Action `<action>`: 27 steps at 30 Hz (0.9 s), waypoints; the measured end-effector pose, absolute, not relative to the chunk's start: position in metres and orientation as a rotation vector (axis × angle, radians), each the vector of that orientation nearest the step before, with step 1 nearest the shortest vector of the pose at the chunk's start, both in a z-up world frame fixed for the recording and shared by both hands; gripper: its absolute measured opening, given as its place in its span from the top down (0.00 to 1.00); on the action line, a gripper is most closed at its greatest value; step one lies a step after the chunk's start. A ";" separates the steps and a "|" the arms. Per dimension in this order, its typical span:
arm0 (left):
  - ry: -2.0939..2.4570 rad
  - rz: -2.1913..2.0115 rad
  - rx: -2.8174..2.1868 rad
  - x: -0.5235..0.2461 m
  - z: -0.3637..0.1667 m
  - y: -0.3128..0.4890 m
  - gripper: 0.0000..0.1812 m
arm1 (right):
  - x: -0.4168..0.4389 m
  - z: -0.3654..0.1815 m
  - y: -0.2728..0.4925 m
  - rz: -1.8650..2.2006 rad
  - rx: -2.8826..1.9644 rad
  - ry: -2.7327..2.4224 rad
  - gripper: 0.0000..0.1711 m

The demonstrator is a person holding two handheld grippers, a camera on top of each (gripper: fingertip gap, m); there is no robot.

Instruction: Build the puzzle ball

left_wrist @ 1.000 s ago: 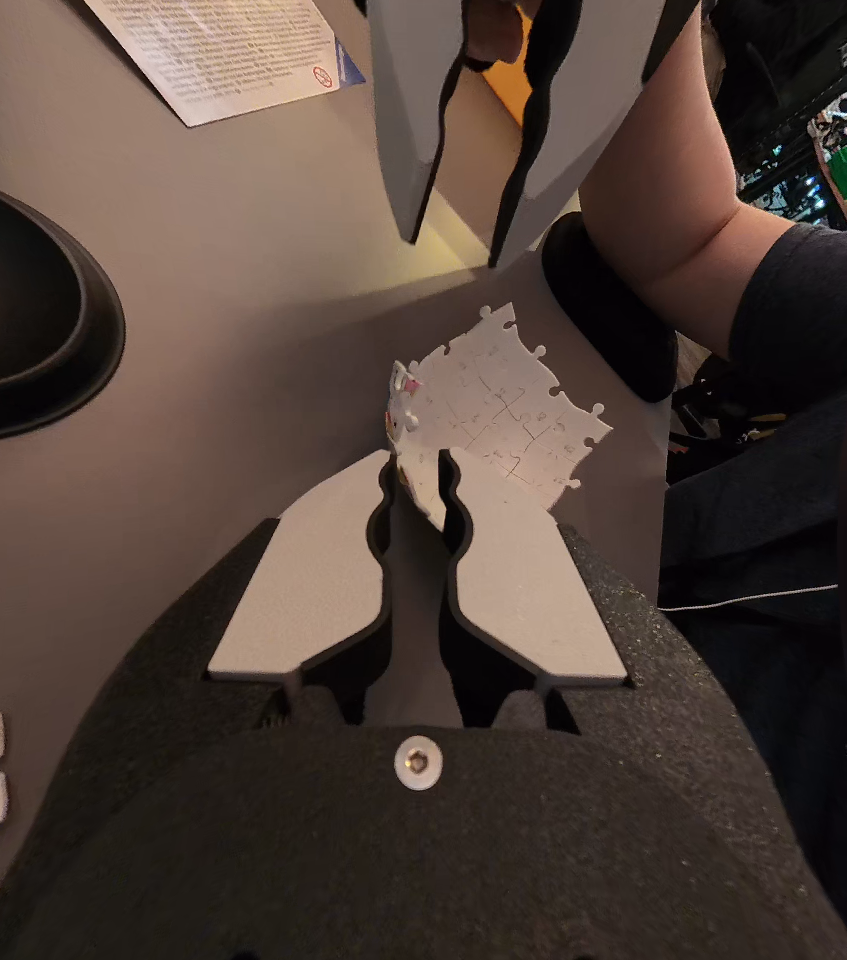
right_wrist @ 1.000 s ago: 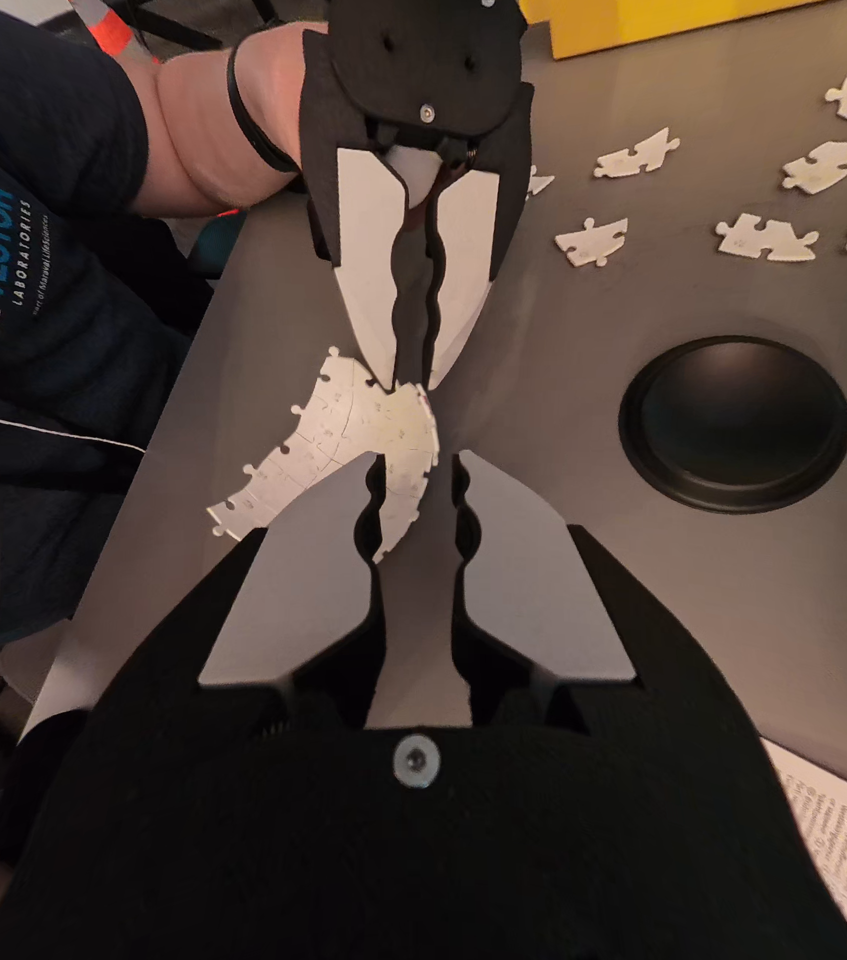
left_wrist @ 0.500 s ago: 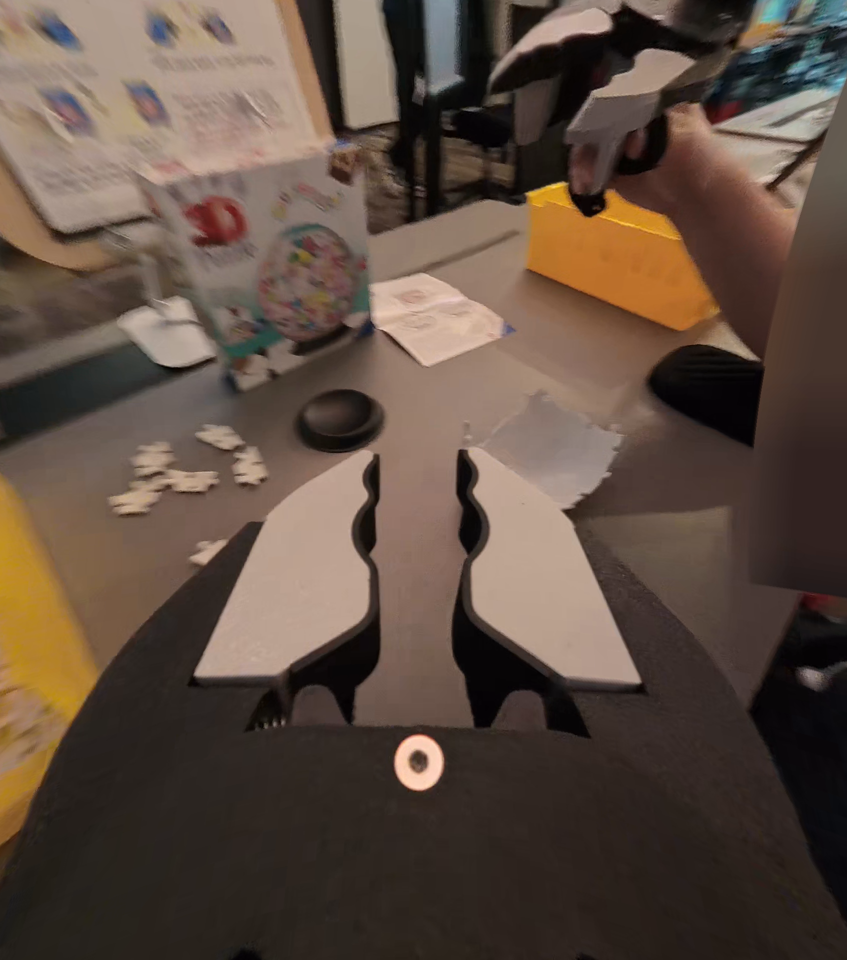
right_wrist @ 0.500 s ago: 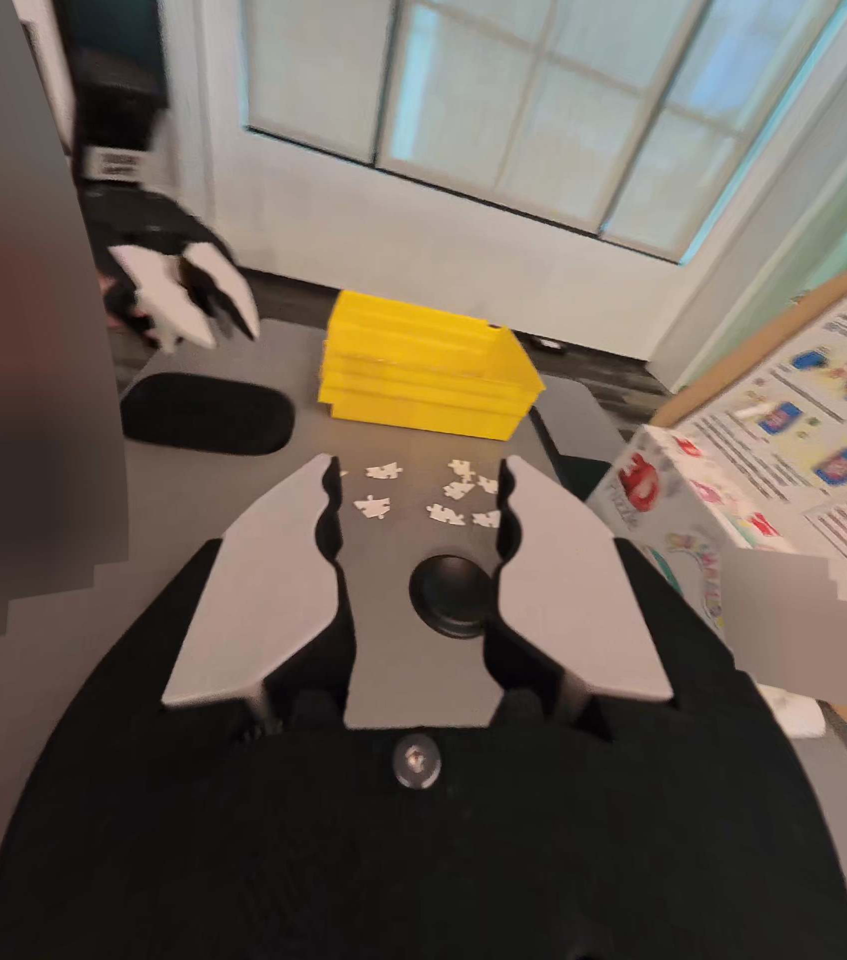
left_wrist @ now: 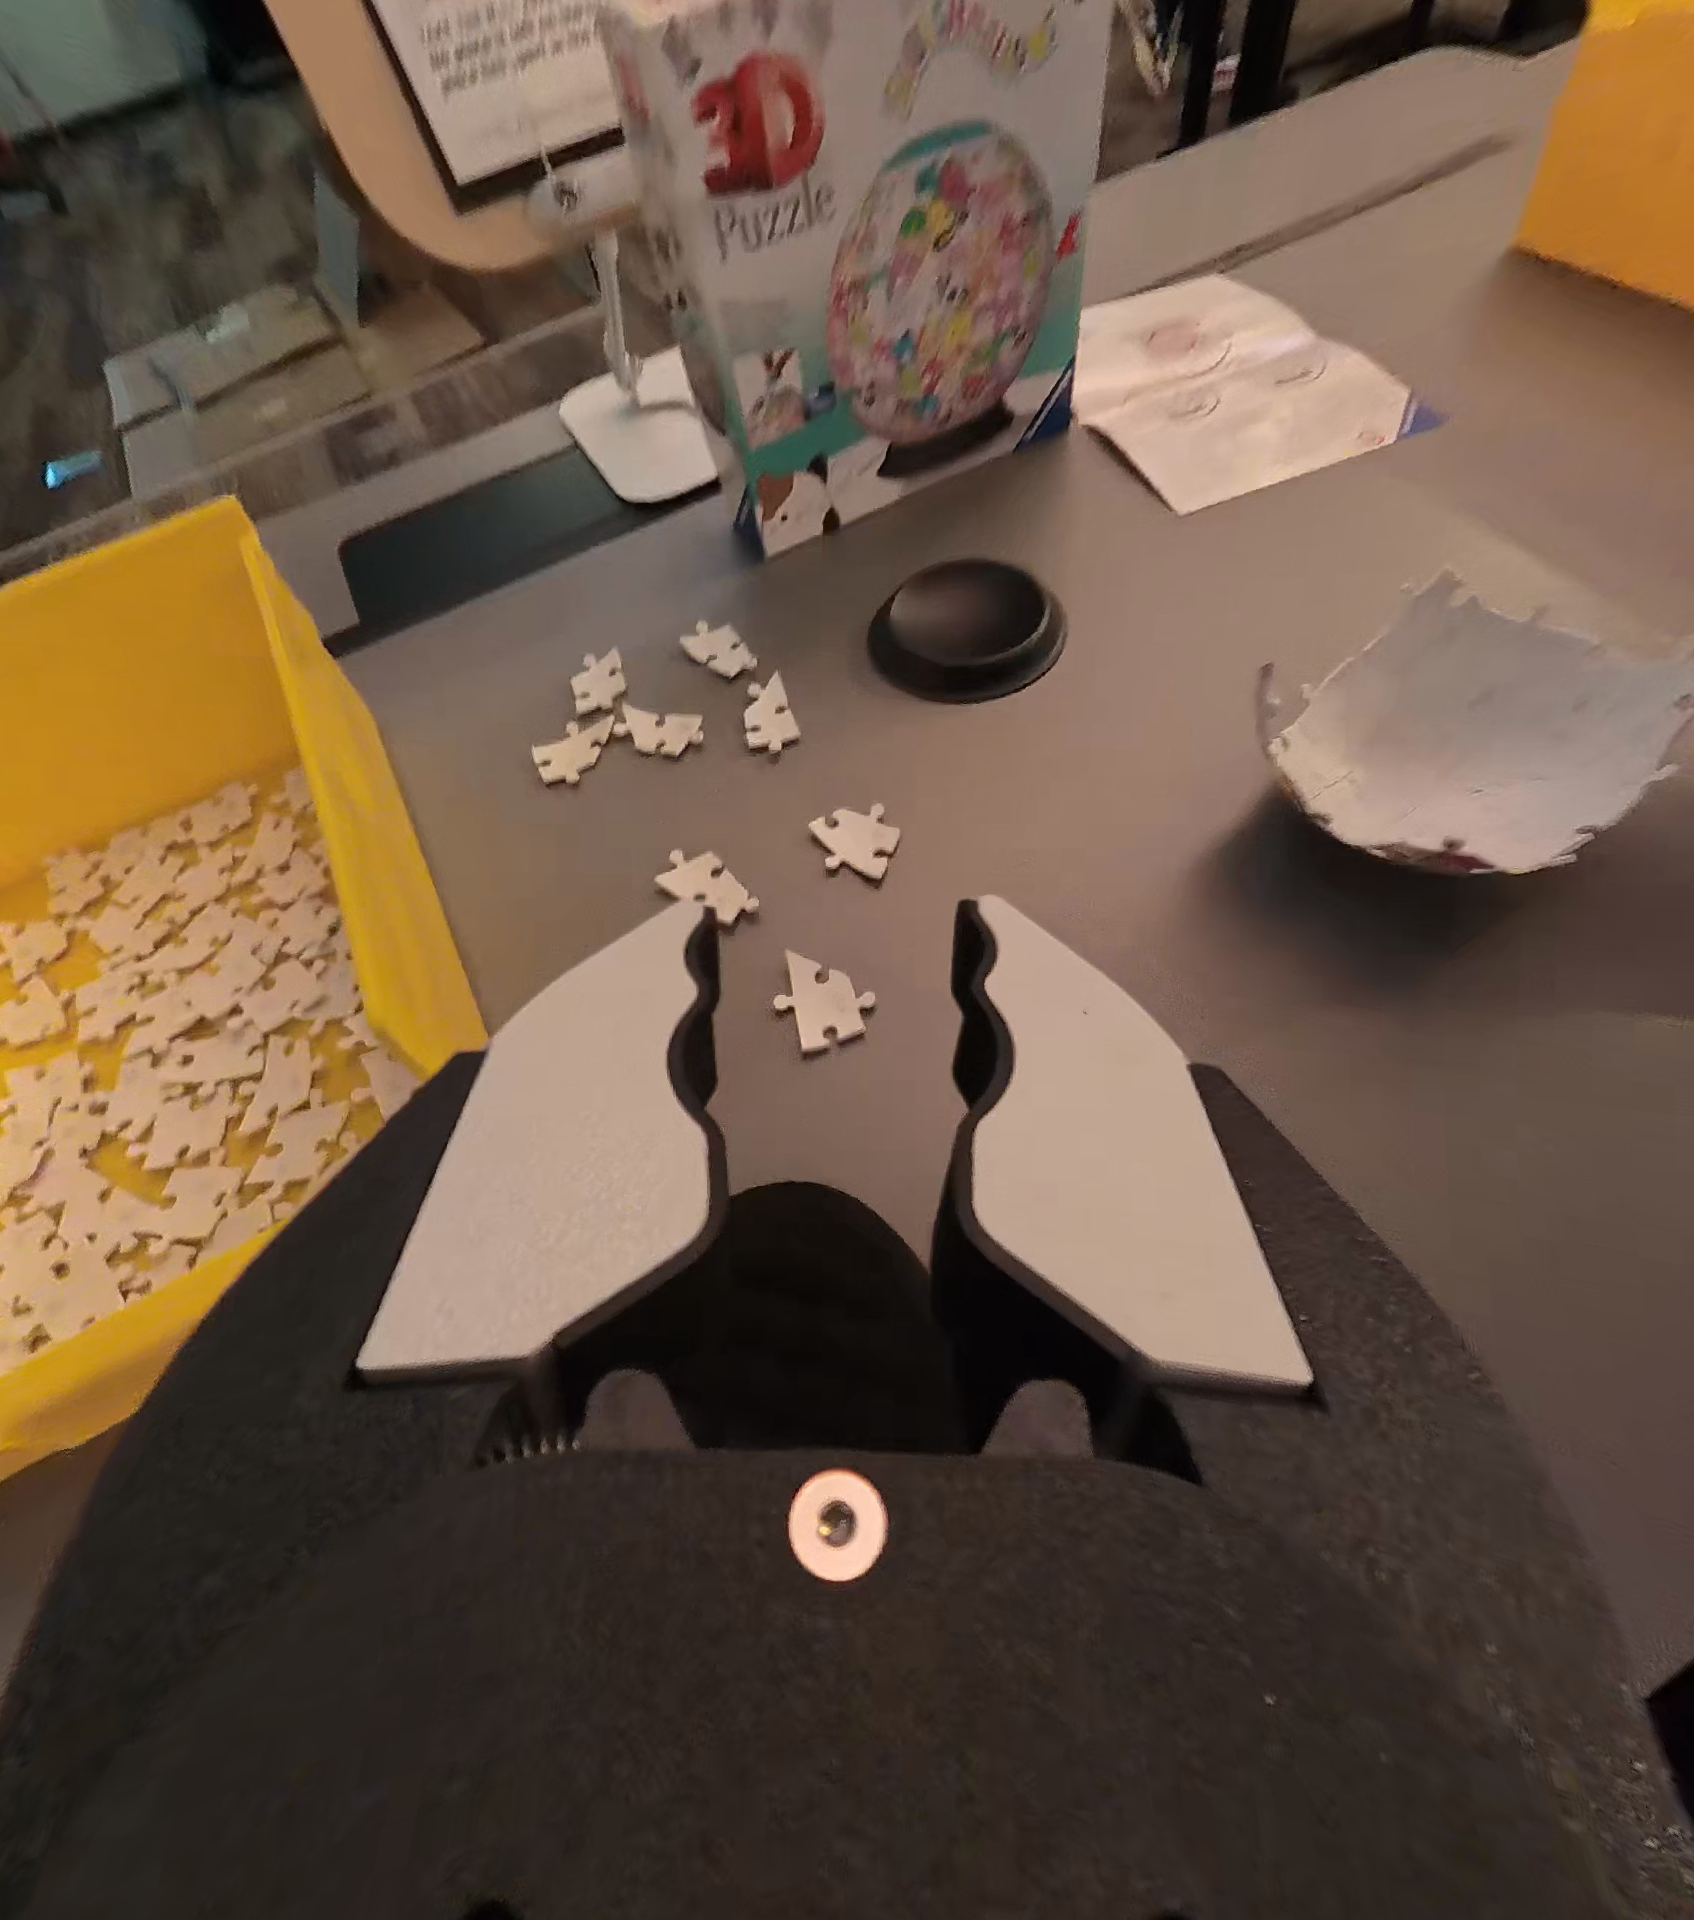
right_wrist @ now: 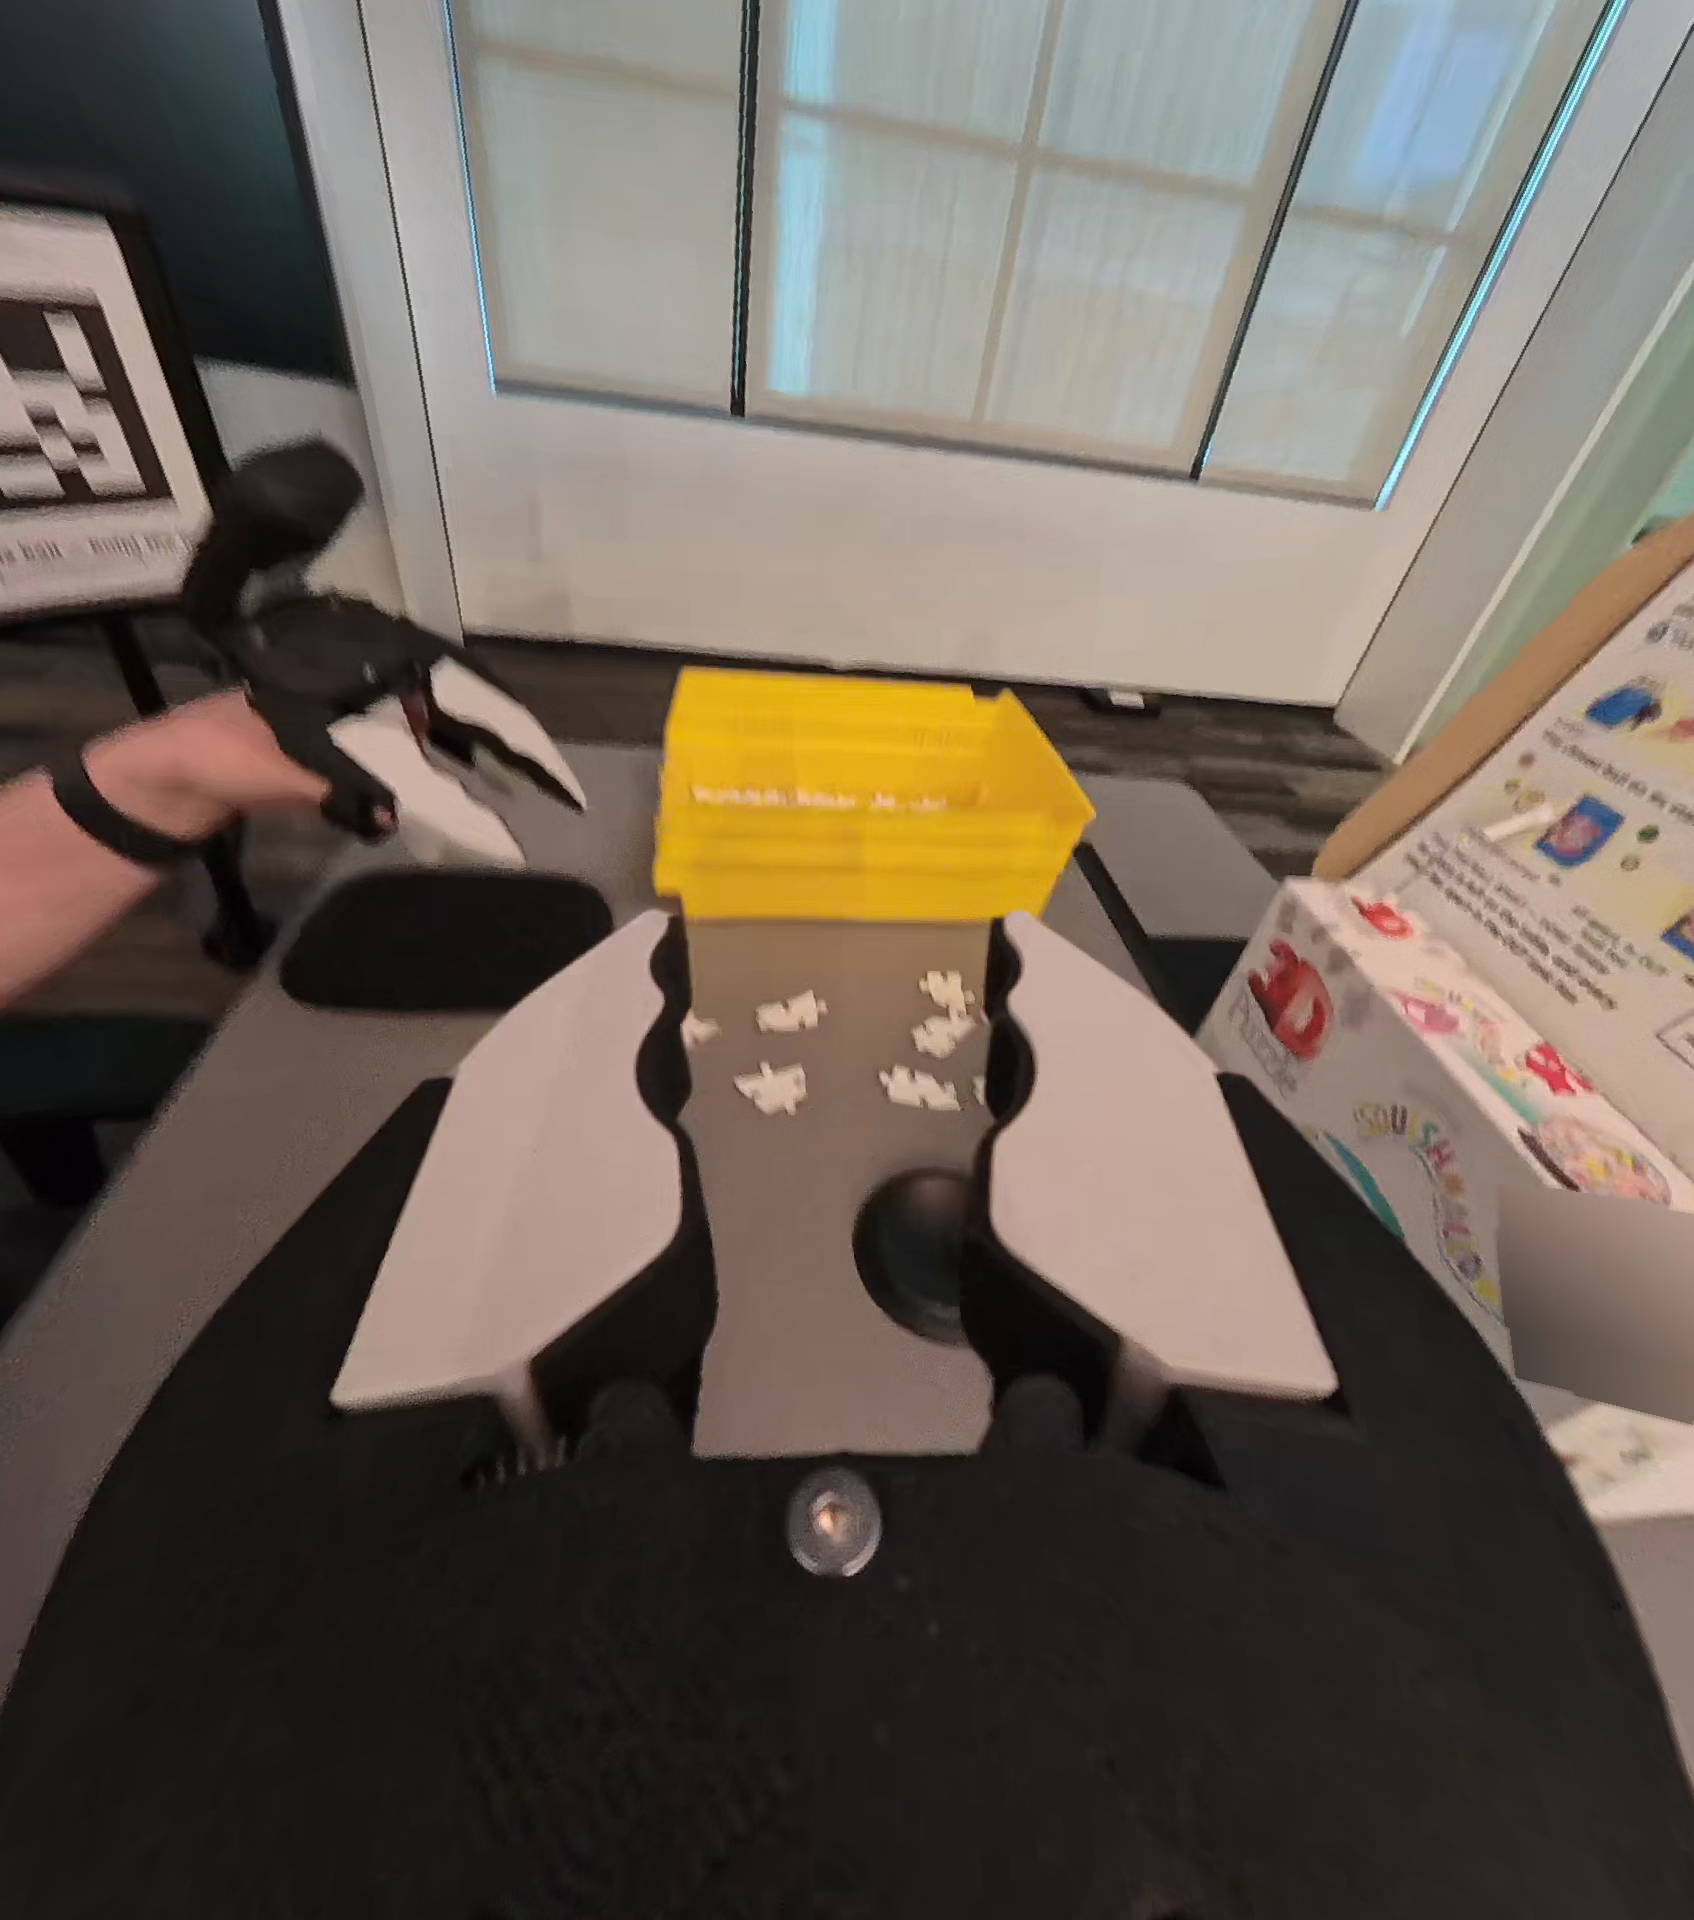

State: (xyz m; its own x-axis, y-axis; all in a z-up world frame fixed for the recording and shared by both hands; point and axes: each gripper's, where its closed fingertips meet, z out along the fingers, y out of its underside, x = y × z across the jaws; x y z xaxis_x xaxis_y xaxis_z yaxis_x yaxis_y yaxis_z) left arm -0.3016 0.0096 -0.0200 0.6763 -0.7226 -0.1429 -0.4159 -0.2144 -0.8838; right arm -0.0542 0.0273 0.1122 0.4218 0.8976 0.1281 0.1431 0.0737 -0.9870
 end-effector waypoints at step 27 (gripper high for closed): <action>0.779 -0.040 -2.532 -0.276 -0.154 0.126 0.81 | -0.029 0.007 0.073 0.502 -1.745 -1.237 0.71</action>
State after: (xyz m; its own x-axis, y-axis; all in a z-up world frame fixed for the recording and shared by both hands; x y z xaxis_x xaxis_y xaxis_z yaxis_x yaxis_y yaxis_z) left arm -0.2761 0.1258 -0.1537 0.8371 -0.5355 -0.1121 -0.5214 -0.7188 -0.4598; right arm -0.0287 0.0729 0.0068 0.4144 0.8944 0.1683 0.5238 -0.0832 -0.8478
